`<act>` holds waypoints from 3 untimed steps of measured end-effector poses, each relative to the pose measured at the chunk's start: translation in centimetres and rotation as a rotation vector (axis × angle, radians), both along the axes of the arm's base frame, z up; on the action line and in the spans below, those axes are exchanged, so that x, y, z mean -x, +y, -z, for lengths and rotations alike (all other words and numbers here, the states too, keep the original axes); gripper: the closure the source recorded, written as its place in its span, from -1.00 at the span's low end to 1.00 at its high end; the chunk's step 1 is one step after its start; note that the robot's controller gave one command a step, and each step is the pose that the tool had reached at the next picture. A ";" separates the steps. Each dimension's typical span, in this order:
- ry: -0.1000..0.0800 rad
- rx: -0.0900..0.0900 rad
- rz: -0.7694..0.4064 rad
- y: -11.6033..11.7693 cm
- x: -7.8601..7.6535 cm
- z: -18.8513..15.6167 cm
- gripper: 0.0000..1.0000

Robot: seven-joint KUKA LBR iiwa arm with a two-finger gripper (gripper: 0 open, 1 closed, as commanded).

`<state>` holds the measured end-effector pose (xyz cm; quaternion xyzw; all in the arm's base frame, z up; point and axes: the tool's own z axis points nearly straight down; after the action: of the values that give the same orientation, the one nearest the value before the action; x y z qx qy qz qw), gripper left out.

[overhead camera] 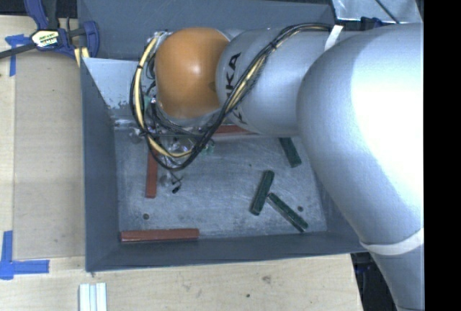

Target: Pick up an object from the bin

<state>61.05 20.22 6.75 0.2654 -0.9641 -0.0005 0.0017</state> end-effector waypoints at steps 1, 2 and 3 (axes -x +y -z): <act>-0.005 -0.001 -0.290 1.1 1.5 -3.3 -1.00; -0.009 -0.003 -0.396 2.3 0.4 -3.6 -1.00; -0.002 -0.001 -0.688 0.9 0.0 -0.2 -1.00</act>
Offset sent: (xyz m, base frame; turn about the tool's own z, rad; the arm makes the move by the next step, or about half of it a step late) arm -0.0159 0.0111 0.0325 -0.2926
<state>61.00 21.13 6.91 0.5749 -0.8182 -0.0003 0.0007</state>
